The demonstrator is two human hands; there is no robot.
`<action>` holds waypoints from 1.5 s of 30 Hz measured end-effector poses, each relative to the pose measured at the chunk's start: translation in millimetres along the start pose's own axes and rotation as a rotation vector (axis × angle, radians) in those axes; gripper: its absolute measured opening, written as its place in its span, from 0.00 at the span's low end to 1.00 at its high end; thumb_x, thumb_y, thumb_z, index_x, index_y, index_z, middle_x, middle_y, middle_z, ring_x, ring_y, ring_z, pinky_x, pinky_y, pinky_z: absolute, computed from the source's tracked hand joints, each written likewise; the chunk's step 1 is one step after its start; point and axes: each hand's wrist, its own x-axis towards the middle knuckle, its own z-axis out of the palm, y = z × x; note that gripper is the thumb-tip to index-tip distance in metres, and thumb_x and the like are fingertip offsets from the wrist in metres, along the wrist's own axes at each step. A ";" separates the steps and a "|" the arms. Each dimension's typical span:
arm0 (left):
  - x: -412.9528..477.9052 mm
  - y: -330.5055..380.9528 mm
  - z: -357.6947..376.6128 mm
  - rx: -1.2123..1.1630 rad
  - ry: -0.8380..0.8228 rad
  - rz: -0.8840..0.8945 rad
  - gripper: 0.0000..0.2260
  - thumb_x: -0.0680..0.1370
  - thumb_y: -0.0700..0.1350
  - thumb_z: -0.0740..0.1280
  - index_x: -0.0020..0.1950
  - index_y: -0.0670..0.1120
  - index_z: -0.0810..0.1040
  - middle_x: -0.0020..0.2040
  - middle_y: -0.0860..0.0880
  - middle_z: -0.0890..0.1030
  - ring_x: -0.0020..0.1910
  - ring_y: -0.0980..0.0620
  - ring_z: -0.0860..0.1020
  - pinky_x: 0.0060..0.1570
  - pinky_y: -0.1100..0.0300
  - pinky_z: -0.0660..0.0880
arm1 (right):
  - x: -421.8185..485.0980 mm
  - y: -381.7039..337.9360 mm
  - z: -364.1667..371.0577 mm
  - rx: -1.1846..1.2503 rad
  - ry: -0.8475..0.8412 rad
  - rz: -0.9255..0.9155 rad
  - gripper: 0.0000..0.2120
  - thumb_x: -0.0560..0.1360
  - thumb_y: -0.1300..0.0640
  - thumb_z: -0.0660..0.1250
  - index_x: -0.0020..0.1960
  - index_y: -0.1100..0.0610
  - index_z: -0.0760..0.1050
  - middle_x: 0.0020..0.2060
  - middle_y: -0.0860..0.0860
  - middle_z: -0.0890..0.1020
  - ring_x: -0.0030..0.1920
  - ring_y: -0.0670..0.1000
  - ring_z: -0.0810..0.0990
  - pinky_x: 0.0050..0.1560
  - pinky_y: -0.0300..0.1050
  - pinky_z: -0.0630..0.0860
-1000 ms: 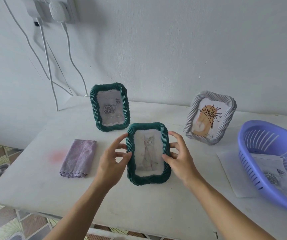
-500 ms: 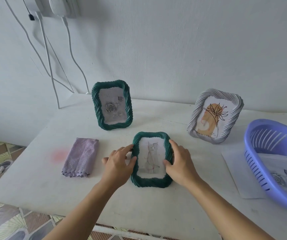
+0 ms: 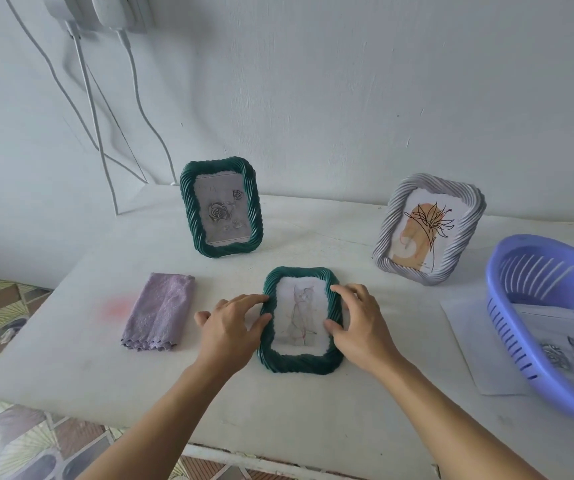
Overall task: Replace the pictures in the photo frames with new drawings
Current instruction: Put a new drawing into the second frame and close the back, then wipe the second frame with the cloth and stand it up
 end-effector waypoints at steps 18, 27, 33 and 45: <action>-0.3 -80.9 -79.3 -0.051 0.210 -0.499 0.18 0.78 0.57 0.66 0.67 0.58 0.74 0.64 0.46 0.75 0.67 0.43 0.70 0.65 0.45 0.63 | 23.2 -48.6 14.9 -0.047 0.116 -0.285 0.08 0.79 0.52 0.66 0.58 0.49 0.78 0.53 0.45 0.79 0.59 0.50 0.74 0.60 0.53 0.71; 18.0 -116.9 -104.5 -0.254 0.007 -0.451 0.22 0.71 0.50 0.77 0.63 0.55 0.76 0.50 0.51 0.81 0.46 0.49 0.81 0.47 0.48 0.81 | 47.6 -105.5 55.7 0.107 0.002 -0.380 0.08 0.77 0.59 0.68 0.55 0.55 0.80 0.44 0.45 0.82 0.47 0.44 0.79 0.53 0.45 0.77; 35.0 -127.1 -102.3 -0.365 -0.096 -0.388 0.15 0.75 0.49 0.74 0.60 0.54 0.78 0.46 0.52 0.84 0.44 0.52 0.83 0.48 0.51 0.81 | 65.0 -146.7 92.5 -0.043 -0.169 -0.335 0.10 0.78 0.49 0.67 0.56 0.52 0.78 0.44 0.47 0.84 0.45 0.49 0.82 0.50 0.45 0.78; 46.7 -108.0 -106.8 -0.632 -0.191 -0.350 0.03 0.79 0.42 0.69 0.51 0.47 0.78 0.46 0.50 0.85 0.36 0.55 0.81 0.36 0.64 0.71 | 83.5 -161.8 89.6 0.384 -0.339 0.158 0.38 0.68 0.56 0.79 0.73 0.51 0.66 0.52 0.48 0.79 0.51 0.49 0.81 0.51 0.41 0.77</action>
